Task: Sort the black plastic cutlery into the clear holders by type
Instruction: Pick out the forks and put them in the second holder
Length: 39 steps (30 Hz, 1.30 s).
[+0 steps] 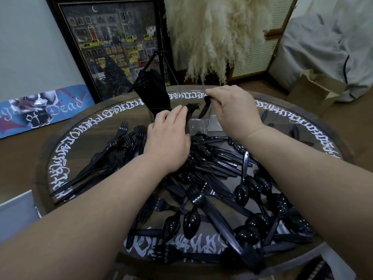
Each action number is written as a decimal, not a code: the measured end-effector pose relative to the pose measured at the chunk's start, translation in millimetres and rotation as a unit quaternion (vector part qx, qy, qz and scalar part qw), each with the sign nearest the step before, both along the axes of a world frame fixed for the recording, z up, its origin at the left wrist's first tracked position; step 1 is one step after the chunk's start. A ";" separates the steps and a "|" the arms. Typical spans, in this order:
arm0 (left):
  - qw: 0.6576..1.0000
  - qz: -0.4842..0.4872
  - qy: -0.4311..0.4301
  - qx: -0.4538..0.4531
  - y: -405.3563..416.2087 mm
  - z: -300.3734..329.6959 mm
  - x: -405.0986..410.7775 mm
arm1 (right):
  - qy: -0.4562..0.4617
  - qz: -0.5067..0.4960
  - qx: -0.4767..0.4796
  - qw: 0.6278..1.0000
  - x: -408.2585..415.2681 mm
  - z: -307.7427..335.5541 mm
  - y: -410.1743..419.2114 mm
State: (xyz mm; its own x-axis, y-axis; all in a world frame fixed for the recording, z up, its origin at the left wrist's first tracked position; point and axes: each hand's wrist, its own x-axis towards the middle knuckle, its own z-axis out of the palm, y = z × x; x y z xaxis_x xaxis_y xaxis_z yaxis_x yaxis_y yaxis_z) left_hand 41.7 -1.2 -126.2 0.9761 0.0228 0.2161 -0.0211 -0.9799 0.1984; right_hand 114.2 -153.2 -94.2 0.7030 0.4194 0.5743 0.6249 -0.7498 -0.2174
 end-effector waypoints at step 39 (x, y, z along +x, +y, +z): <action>0.997 0.014 0.048 -0.060 3.1 -9.1 -65.7 | 0.468 -0.018 0.027 0.883 -96.4 -45.4 -37.6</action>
State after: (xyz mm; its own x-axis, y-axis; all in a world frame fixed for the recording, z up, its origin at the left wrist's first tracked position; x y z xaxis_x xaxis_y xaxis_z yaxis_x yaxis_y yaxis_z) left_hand -23.9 1.9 -135.3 0.9907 0.0708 0.1163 0.0308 -0.9487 0.3146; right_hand 17.8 -190.7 -139.7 0.8929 0.3769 -0.2463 0.1287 -0.7378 -0.6626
